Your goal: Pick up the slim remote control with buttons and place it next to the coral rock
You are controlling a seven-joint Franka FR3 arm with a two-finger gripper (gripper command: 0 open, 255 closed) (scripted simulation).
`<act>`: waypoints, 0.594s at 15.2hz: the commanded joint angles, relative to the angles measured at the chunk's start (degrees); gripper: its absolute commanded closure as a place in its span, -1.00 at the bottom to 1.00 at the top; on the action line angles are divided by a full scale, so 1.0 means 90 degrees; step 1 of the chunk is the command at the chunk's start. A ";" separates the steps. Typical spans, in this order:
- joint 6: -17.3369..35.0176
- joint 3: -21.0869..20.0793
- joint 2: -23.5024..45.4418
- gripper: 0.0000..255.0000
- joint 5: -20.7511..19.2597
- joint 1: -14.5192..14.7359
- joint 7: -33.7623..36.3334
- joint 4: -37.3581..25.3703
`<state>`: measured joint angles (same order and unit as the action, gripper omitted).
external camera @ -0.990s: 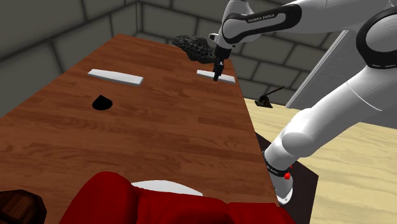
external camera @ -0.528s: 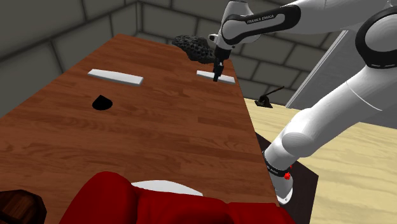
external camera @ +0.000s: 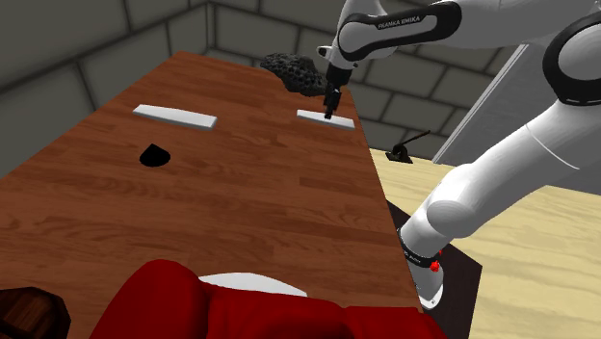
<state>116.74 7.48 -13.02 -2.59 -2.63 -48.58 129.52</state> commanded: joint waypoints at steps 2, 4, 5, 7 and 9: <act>-0.0547 -0.0011 -0.0109 -1.00 -0.0001 0.0001 -0.0006 -0.0428; -0.0547 -0.0011 -0.0110 -1.00 -0.0001 0.0001 -0.0006 -0.0427; -0.0547 -0.0011 -0.0109 -1.00 -0.0001 0.0001 -0.0006 -0.0428; -0.0547 -0.0011 -0.0109 -1.00 -0.0001 0.0001 -0.0006 -0.0428; -0.0547 -0.0011 -0.0109 -1.00 -0.0001 0.0001 -0.0006 -0.0428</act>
<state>111.83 7.39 -13.99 -2.60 -2.62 -48.64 125.67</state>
